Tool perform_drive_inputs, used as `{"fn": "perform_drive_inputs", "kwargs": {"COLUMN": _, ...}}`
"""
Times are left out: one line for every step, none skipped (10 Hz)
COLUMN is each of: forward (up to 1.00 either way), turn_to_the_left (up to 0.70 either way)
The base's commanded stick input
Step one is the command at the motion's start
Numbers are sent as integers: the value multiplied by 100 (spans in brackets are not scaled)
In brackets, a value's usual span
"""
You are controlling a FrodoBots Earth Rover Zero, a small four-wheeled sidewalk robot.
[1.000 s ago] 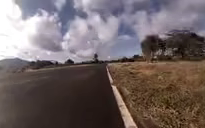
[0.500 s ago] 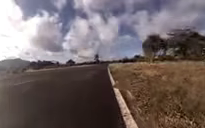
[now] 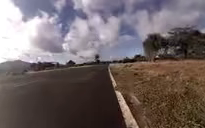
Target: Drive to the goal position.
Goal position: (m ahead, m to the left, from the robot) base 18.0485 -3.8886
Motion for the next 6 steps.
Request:
{"fn": "perform_drive_inputs", "kwargs": {"forward": 50, "turn_to_the_left": 0}}
{"fn": "perform_drive_inputs", "kwargs": {"forward": 50, "turn_to_the_left": 0}}
{"fn": "perform_drive_inputs", "kwargs": {"forward": 50, "turn_to_the_left": 0}}
{"fn": "perform_drive_inputs", "kwargs": {"forward": 50, "turn_to_the_left": 0}}
{"fn": "perform_drive_inputs", "kwargs": {"forward": 50, "turn_to_the_left": 0}}
{"fn": "perform_drive_inputs", "kwargs": {"forward": 50, "turn_to_the_left": 0}}
